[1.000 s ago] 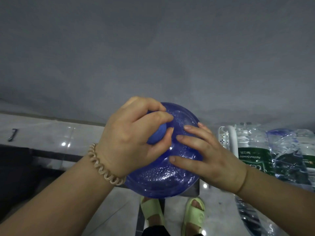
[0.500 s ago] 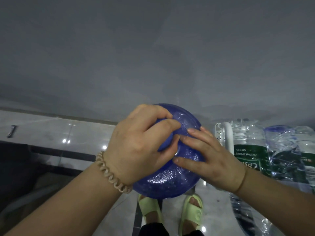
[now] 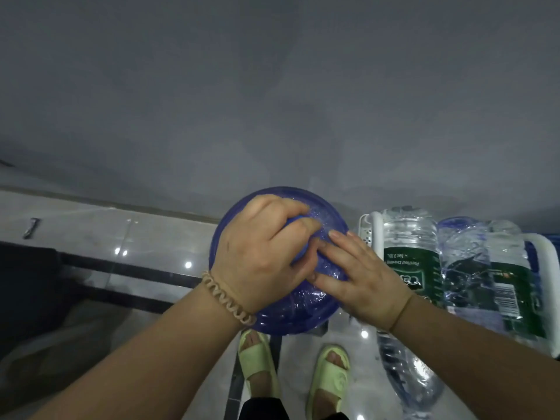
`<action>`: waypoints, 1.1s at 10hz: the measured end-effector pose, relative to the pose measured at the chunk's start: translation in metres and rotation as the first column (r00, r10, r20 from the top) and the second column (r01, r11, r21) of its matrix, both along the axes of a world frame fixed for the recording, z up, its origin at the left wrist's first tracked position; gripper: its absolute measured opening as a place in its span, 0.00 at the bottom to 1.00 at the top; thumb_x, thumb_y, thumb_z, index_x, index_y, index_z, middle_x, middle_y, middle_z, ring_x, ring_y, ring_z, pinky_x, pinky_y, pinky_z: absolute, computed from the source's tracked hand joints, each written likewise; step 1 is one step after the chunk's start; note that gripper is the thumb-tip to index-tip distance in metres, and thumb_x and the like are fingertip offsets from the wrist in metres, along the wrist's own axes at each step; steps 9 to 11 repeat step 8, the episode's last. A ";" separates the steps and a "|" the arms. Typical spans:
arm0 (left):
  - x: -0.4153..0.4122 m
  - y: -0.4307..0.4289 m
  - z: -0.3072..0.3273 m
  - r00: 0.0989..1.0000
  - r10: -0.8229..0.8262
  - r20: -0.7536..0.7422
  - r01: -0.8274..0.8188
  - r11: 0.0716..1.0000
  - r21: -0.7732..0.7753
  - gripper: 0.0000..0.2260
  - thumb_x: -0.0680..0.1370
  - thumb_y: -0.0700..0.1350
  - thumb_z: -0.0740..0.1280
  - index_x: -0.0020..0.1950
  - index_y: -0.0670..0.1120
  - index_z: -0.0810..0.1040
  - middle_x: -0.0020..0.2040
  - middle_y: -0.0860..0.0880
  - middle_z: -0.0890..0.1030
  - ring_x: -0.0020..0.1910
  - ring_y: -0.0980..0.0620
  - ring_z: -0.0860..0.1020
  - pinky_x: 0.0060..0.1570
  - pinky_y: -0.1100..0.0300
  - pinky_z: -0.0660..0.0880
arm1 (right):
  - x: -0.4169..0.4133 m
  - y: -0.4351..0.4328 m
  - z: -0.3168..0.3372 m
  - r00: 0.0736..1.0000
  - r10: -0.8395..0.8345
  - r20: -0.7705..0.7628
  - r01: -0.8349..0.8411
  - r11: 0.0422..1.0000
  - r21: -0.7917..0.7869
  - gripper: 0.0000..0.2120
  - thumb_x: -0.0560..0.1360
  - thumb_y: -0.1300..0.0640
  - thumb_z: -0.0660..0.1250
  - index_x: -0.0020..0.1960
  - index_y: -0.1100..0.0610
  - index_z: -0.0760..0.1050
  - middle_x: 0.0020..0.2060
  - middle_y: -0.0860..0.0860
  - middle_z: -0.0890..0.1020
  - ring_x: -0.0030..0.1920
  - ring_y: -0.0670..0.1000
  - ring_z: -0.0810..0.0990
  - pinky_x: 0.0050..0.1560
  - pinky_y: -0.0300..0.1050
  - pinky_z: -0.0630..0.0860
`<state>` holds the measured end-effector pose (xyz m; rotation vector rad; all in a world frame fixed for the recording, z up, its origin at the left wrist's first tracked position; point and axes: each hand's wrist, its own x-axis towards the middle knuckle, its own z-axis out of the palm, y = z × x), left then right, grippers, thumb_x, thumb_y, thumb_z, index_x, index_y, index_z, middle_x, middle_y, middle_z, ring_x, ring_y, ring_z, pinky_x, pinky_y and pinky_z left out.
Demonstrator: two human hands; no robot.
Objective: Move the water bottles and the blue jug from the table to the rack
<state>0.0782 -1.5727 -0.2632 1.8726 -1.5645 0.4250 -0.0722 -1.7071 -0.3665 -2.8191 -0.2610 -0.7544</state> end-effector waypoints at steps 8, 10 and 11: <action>-0.045 0.038 0.053 0.942 0.309 0.132 -0.331 0.790 0.516 0.35 0.70 0.59 0.70 0.73 0.52 0.63 0.73 0.43 0.64 0.69 0.43 0.65 0.63 0.47 0.65 | -0.055 0.007 0.092 0.872 -0.124 -0.474 0.089 0.991 -0.096 0.49 0.59 0.53 0.76 0.75 0.50 0.56 0.74 0.57 0.59 0.74 0.58 0.57 0.70 0.56 0.53; -0.045 0.038 0.053 0.942 0.309 0.132 -0.331 0.790 0.516 0.35 0.70 0.59 0.70 0.73 0.52 0.63 0.73 0.43 0.64 0.69 0.43 0.65 0.63 0.47 0.65 | -0.055 0.007 0.092 0.872 -0.124 -0.474 0.089 0.991 -0.096 0.49 0.59 0.53 0.76 0.75 0.50 0.56 0.74 0.57 0.59 0.74 0.58 0.57 0.70 0.56 0.53; -0.045 0.038 0.053 0.942 0.309 0.132 -0.331 0.790 0.516 0.35 0.70 0.59 0.70 0.73 0.52 0.63 0.73 0.43 0.64 0.69 0.43 0.65 0.63 0.47 0.65 | -0.055 0.007 0.092 0.872 -0.124 -0.474 0.089 0.991 -0.096 0.49 0.59 0.53 0.76 0.75 0.50 0.56 0.74 0.57 0.59 0.74 0.58 0.57 0.70 0.56 0.53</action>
